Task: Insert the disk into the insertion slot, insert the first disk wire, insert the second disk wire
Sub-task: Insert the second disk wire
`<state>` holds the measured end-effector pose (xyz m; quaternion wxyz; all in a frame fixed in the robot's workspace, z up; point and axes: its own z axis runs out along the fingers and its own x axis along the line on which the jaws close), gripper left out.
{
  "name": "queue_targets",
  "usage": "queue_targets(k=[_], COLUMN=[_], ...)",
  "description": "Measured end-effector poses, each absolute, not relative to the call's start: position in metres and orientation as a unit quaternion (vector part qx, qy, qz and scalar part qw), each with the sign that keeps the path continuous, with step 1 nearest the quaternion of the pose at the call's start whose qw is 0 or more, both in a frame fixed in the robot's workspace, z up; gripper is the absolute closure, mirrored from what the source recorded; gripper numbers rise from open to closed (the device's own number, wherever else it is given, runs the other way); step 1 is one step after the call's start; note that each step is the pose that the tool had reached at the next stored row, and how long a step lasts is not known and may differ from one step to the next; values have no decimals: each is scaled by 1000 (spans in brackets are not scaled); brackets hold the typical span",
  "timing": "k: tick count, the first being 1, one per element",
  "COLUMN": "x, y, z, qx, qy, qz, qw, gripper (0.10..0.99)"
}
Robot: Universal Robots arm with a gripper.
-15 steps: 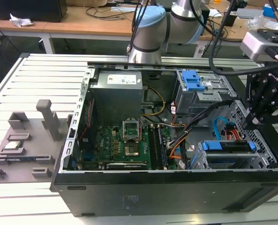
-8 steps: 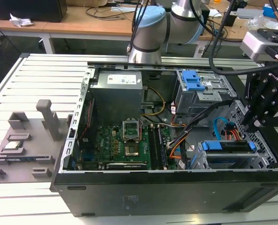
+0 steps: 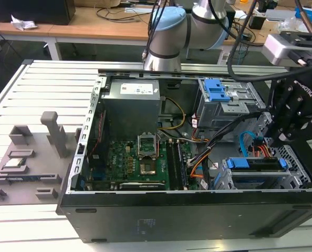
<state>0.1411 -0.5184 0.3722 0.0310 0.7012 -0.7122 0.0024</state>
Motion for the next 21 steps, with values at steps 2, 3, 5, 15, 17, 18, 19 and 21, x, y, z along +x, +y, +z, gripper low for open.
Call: queue_targets(k=[2, 3, 5, 15, 17, 18, 19, 21], x=[132, 126, 117, 117, 118, 119, 121, 124], y=[-518, -517, -517, -527, -532, -532, -532, -532], z=[372, 372, 371, 370, 364, 361, 357, 351], qx=[701, 701, 701, 701, 701, 701, 701, 701], qy=[-712, -712, -712, -712, -712, -712, -712, -712], qz=[2, 2, 4, 5, 5, 5, 4, 4], qw=[31, 31, 33, 34, 34, 34, 34, 35], gripper=[784, 784, 784, 925, 925, 925, 925, 925])
